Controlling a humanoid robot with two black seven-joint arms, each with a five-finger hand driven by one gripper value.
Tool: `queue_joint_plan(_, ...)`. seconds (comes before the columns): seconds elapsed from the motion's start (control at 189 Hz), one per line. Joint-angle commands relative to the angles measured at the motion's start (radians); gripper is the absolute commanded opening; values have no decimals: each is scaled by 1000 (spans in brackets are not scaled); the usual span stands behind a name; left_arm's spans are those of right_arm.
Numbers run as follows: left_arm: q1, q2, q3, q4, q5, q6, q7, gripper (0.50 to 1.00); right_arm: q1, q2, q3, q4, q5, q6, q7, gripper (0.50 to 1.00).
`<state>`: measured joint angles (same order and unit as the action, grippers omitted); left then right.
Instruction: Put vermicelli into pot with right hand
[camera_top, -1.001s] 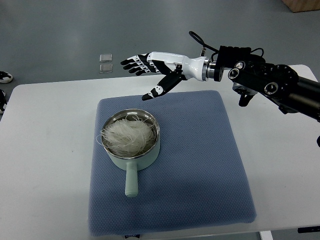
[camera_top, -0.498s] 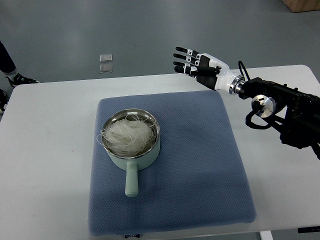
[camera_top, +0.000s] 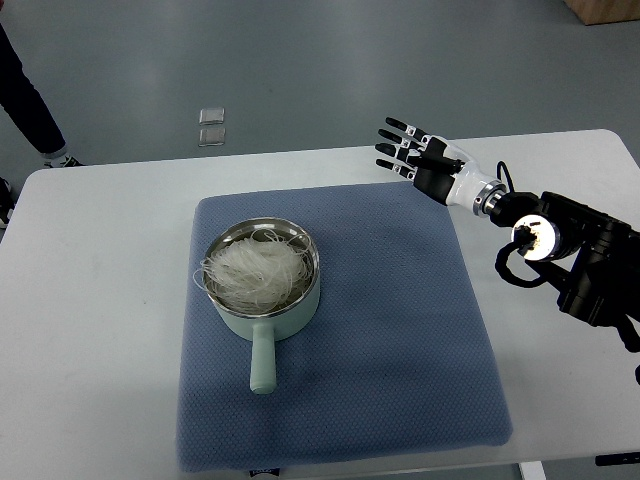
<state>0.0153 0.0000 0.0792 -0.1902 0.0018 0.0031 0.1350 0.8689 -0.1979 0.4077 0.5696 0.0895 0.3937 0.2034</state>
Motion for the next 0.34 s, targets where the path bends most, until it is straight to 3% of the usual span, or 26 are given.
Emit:
queue_joint_plan(0.0,0,0,1,0,1,0,0,1000,-2,0,-1,0,-1,-4,1,924)
queue_joint_plan(0.334,0,0,1,0,0,0,0,1000,-28,0,2,1,-8,5,2,924)
